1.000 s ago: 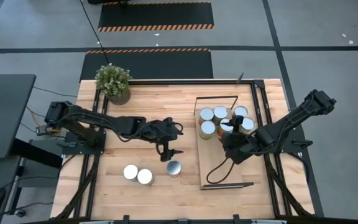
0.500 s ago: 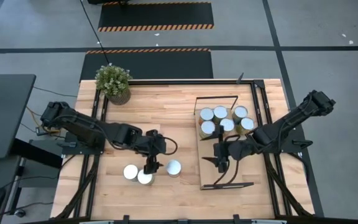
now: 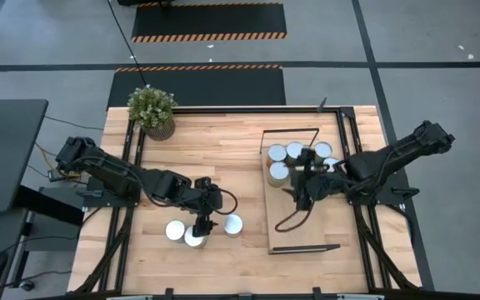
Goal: Pick and place cans onto a shelf
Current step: Put the canned orange on the shelf
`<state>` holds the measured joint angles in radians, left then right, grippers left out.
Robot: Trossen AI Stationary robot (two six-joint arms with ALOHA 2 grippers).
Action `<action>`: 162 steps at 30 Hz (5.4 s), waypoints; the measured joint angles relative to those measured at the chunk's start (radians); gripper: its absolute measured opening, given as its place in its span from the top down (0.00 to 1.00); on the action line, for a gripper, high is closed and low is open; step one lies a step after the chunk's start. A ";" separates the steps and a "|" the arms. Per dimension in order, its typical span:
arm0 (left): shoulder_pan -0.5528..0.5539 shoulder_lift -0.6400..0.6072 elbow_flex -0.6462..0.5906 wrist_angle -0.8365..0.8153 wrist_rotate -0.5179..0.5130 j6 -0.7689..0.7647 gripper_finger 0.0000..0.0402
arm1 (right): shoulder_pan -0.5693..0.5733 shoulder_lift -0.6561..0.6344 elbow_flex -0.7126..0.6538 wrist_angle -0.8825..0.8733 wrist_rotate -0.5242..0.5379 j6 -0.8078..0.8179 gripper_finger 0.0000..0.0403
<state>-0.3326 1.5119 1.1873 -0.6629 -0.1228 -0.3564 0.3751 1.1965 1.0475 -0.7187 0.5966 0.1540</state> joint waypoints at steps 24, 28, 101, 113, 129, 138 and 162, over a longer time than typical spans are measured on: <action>0.022 0.000 0.000 -0.008 -0.014 0.100 0.02 | -0.748 -0.100 0.039 -0.495 -0.306 0.087 0.11; 0.022 0.000 0.000 -0.013 -0.015 0.118 0.02 | -0.791 -0.109 0.000 -0.493 -0.351 0.072 0.09; 0.021 0.000 0.000 -0.014 -0.014 0.158 0.02 | -0.756 -0.274 -0.391 -0.436 -0.512 0.368 0.20; 0.021 0.000 0.000 -0.013 -0.014 0.159 0.02 | -0.664 -0.274 -0.118 -0.672 -0.480 0.405 0.19; 0.022 0.000 0.000 0.002 -0.014 0.160 0.02 | -0.435 -0.253 0.225 -0.476 -0.336 0.287 0.19; 0.022 0.000 0.000 0.007 -0.011 0.160 0.02 | -0.249 -0.014 0.257 -0.290 -0.334 0.121 0.19; 0.022 0.000 0.000 -0.018 -0.010 0.139 0.02 | -0.011 0.541 0.503 -0.520 -0.416 -0.181 0.19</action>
<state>-0.3107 1.5118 1.1873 -0.6807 -0.1329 -0.2169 0.3644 1.7379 1.5501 -1.2392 0.1806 -0.0267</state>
